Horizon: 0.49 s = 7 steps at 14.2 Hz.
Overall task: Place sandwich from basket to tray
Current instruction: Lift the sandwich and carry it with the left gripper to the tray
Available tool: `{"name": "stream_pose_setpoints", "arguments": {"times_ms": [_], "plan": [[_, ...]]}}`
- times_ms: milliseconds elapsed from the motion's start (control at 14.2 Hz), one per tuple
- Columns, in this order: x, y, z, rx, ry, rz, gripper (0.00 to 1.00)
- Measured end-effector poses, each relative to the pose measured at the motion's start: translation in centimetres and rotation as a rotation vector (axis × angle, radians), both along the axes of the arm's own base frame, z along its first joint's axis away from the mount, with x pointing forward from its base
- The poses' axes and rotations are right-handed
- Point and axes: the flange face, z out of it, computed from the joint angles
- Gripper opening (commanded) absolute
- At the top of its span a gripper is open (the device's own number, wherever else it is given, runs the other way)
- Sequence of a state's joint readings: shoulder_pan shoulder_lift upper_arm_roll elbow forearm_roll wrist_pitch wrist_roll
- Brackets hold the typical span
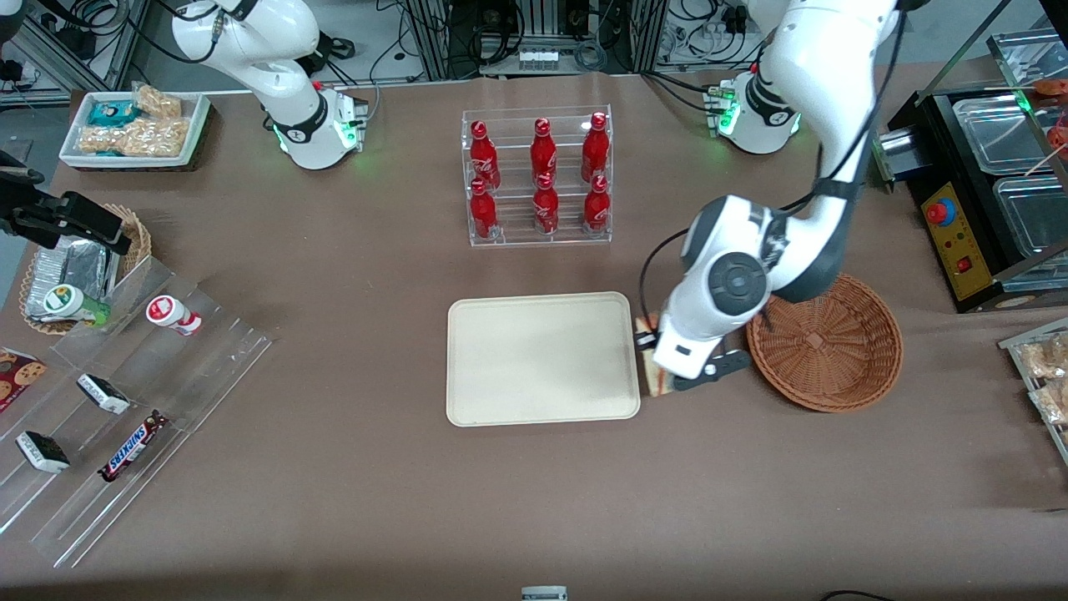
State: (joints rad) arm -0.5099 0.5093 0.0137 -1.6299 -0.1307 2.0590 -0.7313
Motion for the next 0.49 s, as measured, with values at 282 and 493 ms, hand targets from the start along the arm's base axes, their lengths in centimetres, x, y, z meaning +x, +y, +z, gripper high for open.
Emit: {"name": "stream_pose_setpoints", "arguments": {"times_ms": [282,493], "plan": [[-1.0,-6.7,-2.2,-0.028,-0.019,-0.091,0.06],[-2.9,-11.3,-4.4,-0.053,-0.056,-0.138,0.06]]}}
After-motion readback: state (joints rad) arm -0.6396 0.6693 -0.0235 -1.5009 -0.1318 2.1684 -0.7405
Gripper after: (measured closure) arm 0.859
